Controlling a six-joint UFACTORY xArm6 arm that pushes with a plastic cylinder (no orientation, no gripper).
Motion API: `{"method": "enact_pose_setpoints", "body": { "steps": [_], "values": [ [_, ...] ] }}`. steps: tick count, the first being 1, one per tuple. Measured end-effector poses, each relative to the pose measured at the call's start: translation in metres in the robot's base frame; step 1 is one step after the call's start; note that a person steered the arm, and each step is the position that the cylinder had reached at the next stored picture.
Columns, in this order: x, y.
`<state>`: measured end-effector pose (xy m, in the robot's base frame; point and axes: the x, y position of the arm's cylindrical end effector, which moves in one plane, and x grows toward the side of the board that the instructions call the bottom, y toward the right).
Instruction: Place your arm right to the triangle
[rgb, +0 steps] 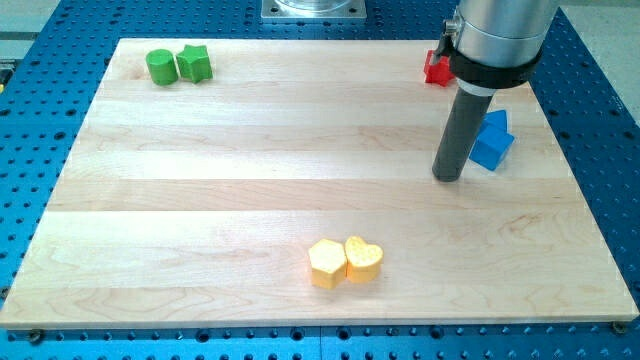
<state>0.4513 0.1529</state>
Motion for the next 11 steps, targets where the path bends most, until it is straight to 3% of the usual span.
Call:
{"method": "enact_pose_setpoints", "body": {
  "steps": [3,4,5,6,7,9,11],
  "values": [
    [0.004,0.000],
    [0.032,0.027],
    [-0.003,0.090],
    [-0.015,0.111],
    [-0.062,0.136],
    [-0.075,0.084],
    [-0.071,0.106]
  ]
}}
